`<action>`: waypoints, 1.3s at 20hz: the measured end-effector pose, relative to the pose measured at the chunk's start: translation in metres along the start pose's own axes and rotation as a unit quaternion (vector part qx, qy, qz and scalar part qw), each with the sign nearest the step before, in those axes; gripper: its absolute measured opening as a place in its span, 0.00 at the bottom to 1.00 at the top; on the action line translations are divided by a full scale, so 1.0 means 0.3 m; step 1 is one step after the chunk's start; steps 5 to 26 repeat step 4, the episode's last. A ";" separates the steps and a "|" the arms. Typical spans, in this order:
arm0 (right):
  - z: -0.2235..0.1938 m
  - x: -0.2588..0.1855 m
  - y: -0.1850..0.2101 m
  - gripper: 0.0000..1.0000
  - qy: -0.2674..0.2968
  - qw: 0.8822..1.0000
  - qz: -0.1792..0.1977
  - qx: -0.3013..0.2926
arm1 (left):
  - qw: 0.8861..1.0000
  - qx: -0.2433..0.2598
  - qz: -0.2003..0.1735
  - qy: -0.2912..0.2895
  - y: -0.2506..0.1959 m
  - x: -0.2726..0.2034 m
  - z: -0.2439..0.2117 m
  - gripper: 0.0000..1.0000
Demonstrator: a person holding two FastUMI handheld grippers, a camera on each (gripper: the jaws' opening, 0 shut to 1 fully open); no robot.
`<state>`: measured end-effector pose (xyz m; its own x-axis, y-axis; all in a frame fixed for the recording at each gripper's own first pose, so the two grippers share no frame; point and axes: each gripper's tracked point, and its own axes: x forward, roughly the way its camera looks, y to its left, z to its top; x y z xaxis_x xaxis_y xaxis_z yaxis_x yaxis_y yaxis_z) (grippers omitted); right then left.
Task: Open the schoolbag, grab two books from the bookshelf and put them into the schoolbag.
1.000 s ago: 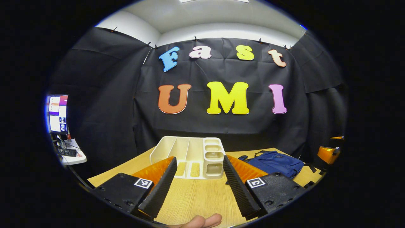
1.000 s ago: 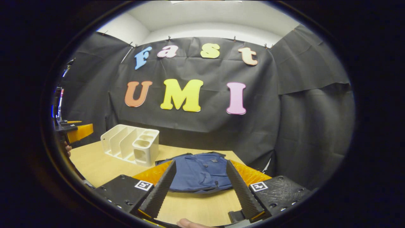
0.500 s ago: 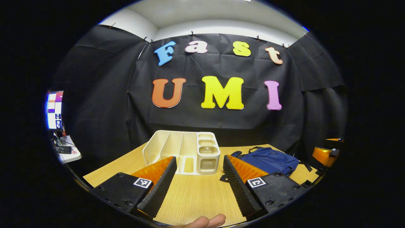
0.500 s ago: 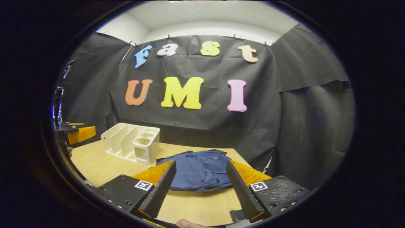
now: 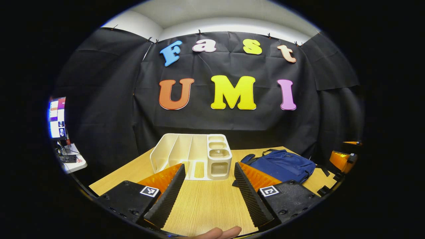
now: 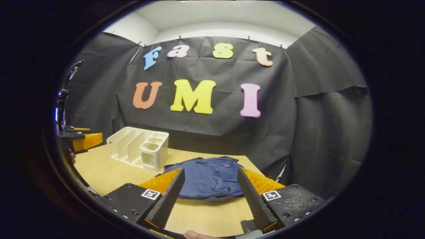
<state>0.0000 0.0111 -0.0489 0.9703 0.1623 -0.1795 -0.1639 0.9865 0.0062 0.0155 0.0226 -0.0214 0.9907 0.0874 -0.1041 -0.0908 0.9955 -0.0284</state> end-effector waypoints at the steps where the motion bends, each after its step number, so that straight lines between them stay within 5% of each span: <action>1: 0.003 -0.001 -0.003 0.95 -0.001 1.000 -0.001 -0.001 | 1.000 -0.001 -0.001 0.001 -0.004 0.004 -0.004 0.94; 26: 0.005 -0.002 -0.010 0.95 -0.002 1.000 -0.004 -0.001 | 1.000 -0.001 0.000 0.003 -0.003 0.005 -0.006 0.94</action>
